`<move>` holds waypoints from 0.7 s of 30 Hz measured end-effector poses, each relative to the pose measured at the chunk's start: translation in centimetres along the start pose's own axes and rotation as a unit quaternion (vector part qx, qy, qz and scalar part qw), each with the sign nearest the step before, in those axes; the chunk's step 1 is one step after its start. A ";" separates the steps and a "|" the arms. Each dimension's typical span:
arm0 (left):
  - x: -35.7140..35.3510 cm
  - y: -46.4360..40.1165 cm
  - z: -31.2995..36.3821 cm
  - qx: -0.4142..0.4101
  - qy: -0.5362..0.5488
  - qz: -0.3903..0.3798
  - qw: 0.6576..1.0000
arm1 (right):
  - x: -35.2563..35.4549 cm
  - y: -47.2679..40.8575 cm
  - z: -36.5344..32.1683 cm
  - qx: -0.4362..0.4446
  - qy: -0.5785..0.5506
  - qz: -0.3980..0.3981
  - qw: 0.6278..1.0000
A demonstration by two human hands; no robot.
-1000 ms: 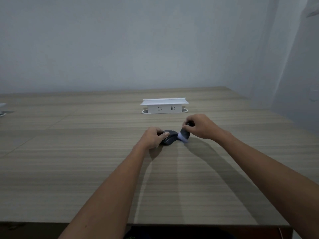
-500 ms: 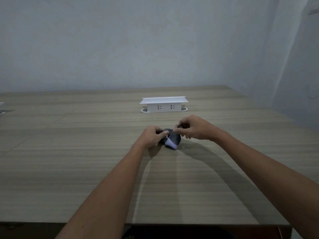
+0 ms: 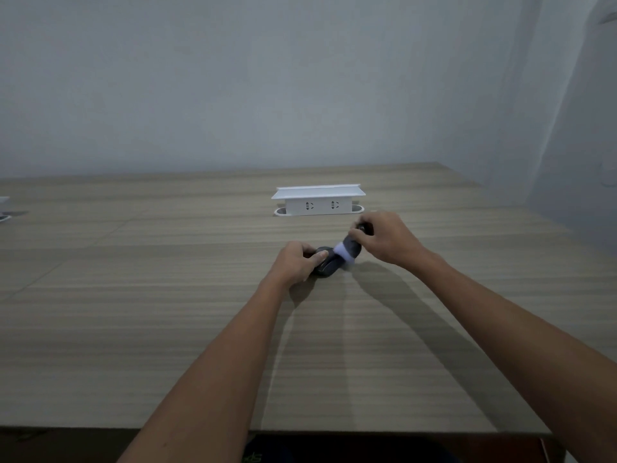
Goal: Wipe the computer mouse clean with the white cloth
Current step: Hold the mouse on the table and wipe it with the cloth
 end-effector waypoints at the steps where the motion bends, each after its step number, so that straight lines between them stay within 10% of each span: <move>1: 0.0 0.1 0.1 0.000 -0.001 0.000 1.000 | 0.1 0.1 -0.2 0.010 0.001 -0.005 1.000; 5: 0.1 0.0 0.1 0.002 0.007 0.002 1.000 | -1.3 1.1 -2.2 0.062 -0.044 -0.108 0.991; 21: 0.0 0.3 0.1 -0.008 -0.001 -0.015 1.000 | 0.5 0.7 2.3 -0.031 -0.023 -0.021 0.999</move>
Point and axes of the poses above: each hand's wrist, its own y-axis away from the middle knuckle, its own x-axis out of the back of the hand, z = x × y, the point moved 7 cm from there along -y, towards the middle knuckle, and after that the axes turned 2 degrees about y, right-handed, at the moved point
